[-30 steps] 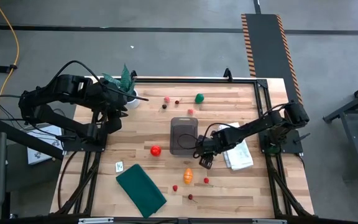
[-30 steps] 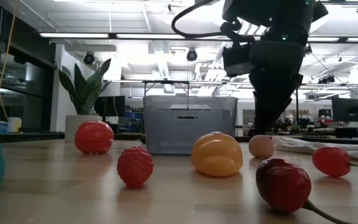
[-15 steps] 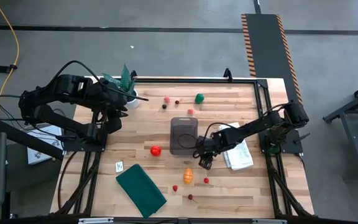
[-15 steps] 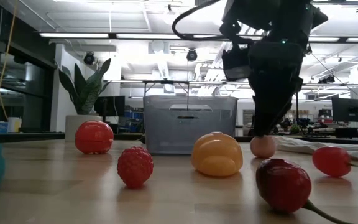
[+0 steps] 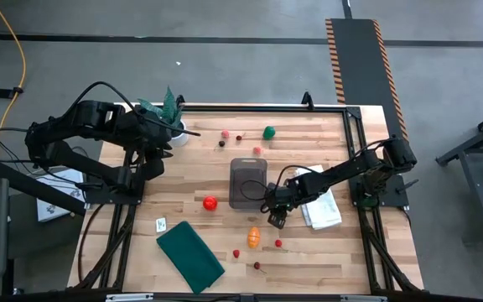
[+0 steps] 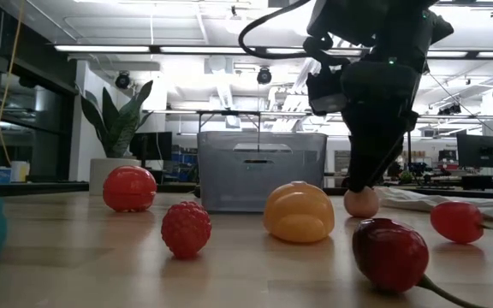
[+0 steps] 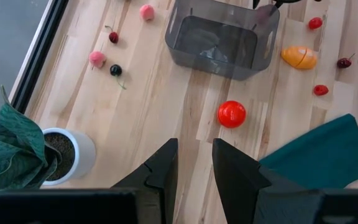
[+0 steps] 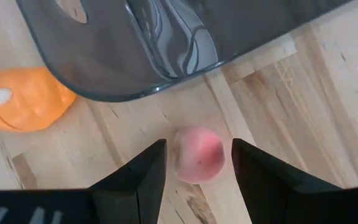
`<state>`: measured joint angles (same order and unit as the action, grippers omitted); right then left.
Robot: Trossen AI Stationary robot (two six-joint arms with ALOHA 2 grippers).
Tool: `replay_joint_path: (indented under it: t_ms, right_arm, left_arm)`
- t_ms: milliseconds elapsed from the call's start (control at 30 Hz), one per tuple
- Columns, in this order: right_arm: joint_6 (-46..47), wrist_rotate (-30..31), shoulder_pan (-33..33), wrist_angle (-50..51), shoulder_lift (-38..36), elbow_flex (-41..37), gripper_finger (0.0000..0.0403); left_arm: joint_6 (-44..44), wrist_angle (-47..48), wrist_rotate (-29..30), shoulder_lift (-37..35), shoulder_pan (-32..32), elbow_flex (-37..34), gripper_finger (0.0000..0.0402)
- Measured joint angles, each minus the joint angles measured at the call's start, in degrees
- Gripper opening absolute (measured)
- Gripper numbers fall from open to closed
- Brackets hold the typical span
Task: Pick and placing Produce into tupperware
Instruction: Put the pink peach into the transparent black bin
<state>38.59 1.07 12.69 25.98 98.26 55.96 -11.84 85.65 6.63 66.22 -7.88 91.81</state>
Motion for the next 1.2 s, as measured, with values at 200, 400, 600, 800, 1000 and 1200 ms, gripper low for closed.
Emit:
replay_joint_path:
  t_ms: [200, 400, 600, 800, 1000, 1200]
  right_arm:
    - [-0.30, -1.23, -0.35, 0.00, 1.24, -0.01, 0.0174]
    - [-0.02, -1.48, -0.28, -0.97, 2.17, -0.02, 0.0174]
    - [0.00, -1.50, -0.29, -0.69, 3.10, -0.02, 0.0168]
    - [0.05, -1.46, -0.28, -0.98, 3.06, -0.02, 0.0129]
    - [0.16, -1.48, -0.28, -1.03, 3.04, -0.02, 0.0117]
    - [0.18, -1.52, -0.28, -0.96, 2.62, -0.02, 0.0116]
  left_arm:
    - [0.00, 0.00, 0.00, 0.00, 0.02, 0.00, 0.0090]
    - [-0.15, 0.00, 0.01, -0.02, 0.00, 0.00, 0.0090]
    - [-0.42, 0.11, 0.00, -0.02, 0.00, 0.00, 0.0090]
    - [-0.42, 0.28, -0.02, -0.02, 0.00, 0.00, 0.0090]
    - [-0.42, 0.28, -0.01, -0.02, 0.02, 0.00, 0.0090]
    - [-0.42, 0.28, 0.00, -0.02, 0.02, 0.00, 0.0090]
